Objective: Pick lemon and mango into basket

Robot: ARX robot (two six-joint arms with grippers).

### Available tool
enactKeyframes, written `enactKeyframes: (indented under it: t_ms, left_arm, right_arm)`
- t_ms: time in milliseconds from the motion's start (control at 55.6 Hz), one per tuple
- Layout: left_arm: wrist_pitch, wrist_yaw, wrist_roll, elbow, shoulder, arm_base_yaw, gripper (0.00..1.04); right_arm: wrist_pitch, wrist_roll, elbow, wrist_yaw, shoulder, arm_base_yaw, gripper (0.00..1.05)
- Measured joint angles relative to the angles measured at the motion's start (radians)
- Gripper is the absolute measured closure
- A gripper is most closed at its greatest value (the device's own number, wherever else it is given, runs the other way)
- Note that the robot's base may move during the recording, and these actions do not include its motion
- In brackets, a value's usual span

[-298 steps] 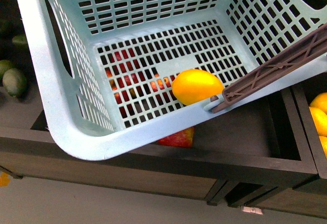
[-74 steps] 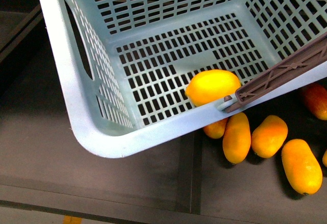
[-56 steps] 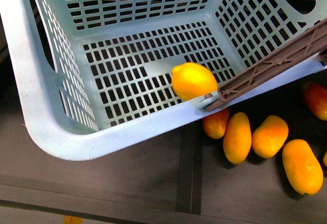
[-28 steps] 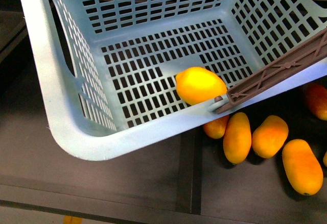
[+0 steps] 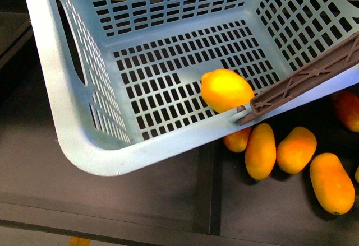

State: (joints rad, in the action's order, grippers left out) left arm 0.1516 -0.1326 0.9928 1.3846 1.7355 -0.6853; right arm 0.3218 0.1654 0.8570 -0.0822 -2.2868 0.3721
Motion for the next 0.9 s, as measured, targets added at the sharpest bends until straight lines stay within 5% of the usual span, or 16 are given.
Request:
enactKeyframes:
  t_ms: [576,900]
  left_arm:
    - [0.0,0.002,0.0,0.0,0.0,0.0,1.0]
    - [0.0,0.002,0.0,0.0,0.0,0.0,1.0]
  right_arm:
    - [0.058,0.112,0.092,-0.028,-0.146,-0.028,0.09]
    - [0.039,0.087,0.109,0.062,-0.143,-0.003,0.44]
